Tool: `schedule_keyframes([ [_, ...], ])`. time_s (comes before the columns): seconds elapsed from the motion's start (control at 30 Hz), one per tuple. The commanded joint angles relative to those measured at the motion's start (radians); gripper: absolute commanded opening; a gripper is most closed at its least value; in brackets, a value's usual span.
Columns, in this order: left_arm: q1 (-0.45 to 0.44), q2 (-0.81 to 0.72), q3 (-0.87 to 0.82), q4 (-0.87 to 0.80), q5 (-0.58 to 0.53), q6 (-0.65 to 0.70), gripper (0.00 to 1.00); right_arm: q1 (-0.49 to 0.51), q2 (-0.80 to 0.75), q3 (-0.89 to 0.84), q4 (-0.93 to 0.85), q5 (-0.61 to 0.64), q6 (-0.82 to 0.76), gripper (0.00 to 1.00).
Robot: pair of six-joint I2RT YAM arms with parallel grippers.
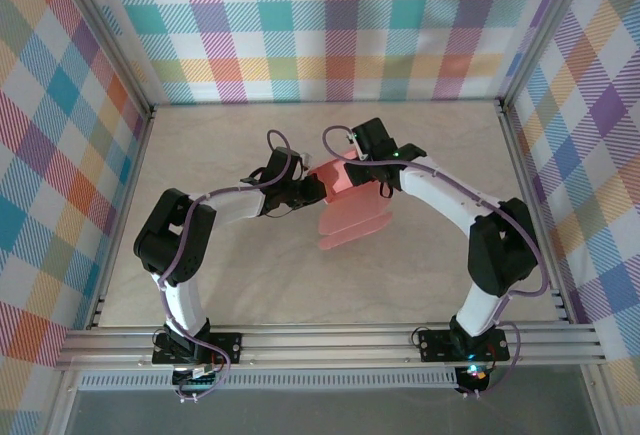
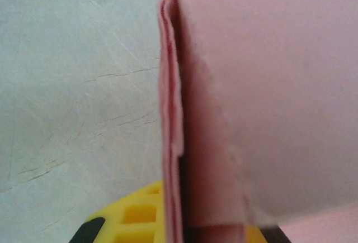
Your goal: Fold the paper box
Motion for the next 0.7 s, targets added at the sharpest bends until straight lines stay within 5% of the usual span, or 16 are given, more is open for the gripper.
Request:
schedule_keyframes([
  [0.0,-0.006,0.012,0.048,-0.034,0.004,0.013,0.00,-0.008,-0.068,0.022,0.021,-0.041,0.016,0.77],
  [0.2,-0.006,-0.004,0.142,-0.313,-0.103,0.137,0.00,-0.035,-0.162,-0.029,0.056,-0.168,0.100,0.87],
  [0.67,-0.003,0.060,0.496,-1.120,-0.261,0.559,0.00,-0.169,-0.288,-0.192,0.070,-0.334,0.211,0.88],
])
